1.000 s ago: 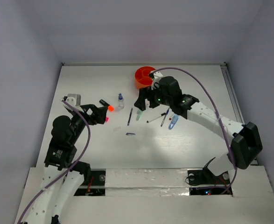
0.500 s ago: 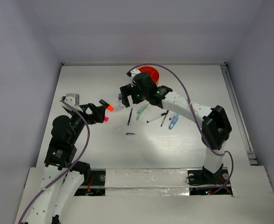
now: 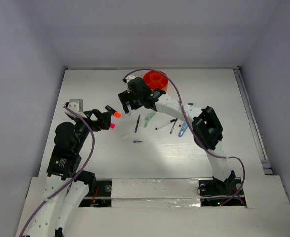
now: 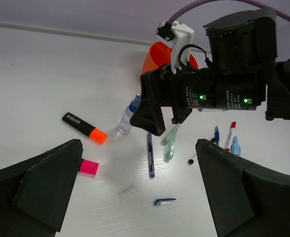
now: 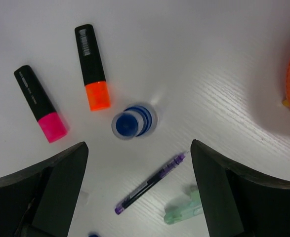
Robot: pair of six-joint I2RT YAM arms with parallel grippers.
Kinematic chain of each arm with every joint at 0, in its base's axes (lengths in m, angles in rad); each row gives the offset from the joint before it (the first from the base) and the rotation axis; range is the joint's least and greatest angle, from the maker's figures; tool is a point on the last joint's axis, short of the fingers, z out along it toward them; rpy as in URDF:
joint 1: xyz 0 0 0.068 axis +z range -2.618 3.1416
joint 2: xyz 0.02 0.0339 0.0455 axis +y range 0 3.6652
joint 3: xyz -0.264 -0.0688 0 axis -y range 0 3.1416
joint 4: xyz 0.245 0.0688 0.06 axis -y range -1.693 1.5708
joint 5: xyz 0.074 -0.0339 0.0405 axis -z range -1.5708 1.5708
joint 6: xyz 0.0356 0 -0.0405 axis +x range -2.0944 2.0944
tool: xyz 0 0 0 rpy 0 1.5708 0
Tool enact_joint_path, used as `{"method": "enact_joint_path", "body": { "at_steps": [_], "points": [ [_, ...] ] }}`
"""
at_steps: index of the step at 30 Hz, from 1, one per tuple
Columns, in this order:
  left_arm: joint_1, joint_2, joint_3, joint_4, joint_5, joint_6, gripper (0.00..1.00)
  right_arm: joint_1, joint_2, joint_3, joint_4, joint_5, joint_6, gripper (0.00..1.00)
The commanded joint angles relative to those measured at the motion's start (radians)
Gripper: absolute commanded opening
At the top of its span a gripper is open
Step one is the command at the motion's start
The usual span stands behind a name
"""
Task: Sort the stationery into containers
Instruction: Pick up the stationery from the center of the board.
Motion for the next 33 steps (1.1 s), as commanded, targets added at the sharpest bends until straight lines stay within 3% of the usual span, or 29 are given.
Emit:
{"method": "enact_joint_path", "body": {
  "at_steps": [1,5,13,18,23,25,29,33],
  "points": [
    [0.004,0.0,0.043,0.039,0.008,-0.005,0.99,0.0,0.049,0.104,-0.013,0.047,-0.032,0.9],
    [0.004,-0.002,0.045,0.037,0.002,-0.005,0.99,0.0,0.092,0.153,-0.015,0.041,-0.029,0.86],
    [0.004,-0.002,0.045,0.034,-0.004,-0.005,0.99,0.0,0.129,0.176,0.008,0.044,-0.02,0.63],
    [0.004,-0.003,0.045,0.036,-0.002,-0.006,0.99,0.0,0.146,0.177,0.025,0.047,-0.015,0.56],
    [0.004,-0.008,0.045,0.034,-0.002,-0.006,0.99,0.0,0.162,0.187,0.025,0.053,-0.015,0.37],
    [0.004,-0.009,0.045,0.036,-0.002,-0.006,0.99,0.0,0.154,0.183,0.03,0.064,-0.009,0.22],
    [0.004,-0.01,0.045,0.036,-0.002,-0.006,0.99,0.0,0.099,0.133,0.089,0.07,-0.004,0.13],
    [0.004,-0.011,0.045,0.034,-0.002,-0.008,0.99,0.0,0.022,0.09,0.136,0.093,-0.004,0.12]
  ]
}}
